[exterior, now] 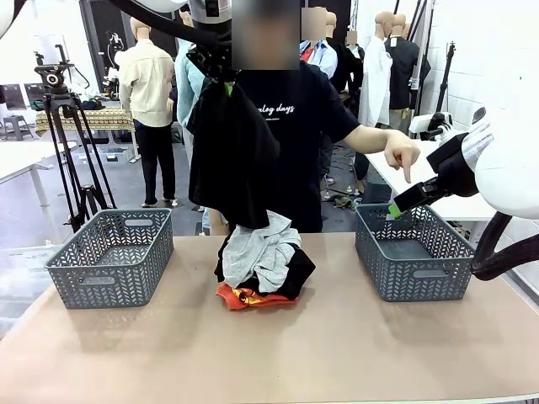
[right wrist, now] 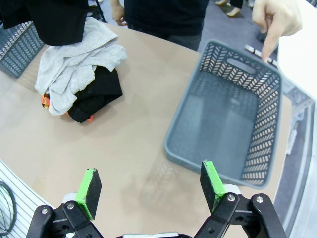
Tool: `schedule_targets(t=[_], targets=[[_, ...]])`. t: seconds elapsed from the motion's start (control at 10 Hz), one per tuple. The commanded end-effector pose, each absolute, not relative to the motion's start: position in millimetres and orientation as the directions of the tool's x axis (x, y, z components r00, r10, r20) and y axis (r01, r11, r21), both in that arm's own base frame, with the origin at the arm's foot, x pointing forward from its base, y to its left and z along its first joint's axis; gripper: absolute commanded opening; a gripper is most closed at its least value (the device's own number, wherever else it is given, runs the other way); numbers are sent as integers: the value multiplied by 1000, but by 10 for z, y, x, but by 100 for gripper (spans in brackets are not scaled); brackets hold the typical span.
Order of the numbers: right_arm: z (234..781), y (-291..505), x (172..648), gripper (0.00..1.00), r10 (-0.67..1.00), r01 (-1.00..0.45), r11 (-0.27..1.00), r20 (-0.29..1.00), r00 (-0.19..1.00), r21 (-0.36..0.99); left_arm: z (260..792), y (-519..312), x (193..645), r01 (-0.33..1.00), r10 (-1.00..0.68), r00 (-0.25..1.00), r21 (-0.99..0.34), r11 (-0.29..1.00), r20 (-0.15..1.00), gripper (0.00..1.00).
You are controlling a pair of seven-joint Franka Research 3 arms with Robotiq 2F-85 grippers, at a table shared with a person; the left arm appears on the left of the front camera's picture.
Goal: Sort the tops and bottoms.
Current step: Sort the clothes according to human instructions.
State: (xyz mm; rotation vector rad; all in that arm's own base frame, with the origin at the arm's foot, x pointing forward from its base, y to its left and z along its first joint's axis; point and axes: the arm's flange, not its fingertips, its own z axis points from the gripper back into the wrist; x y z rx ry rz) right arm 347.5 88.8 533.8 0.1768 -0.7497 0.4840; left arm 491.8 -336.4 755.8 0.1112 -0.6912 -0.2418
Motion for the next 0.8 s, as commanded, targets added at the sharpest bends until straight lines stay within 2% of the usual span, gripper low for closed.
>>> schedule_targets(t=[0.0,0.7], targets=[[5324,876,3487,100,360,-489,872,689,629,-9,7596,-3338,4905,182,-254,733,178,967,631,0],[5423,757,3411,100,350,-474,881,676,648,-2,7596,-3338,4905,182,-254,733,178,967,631,0]])
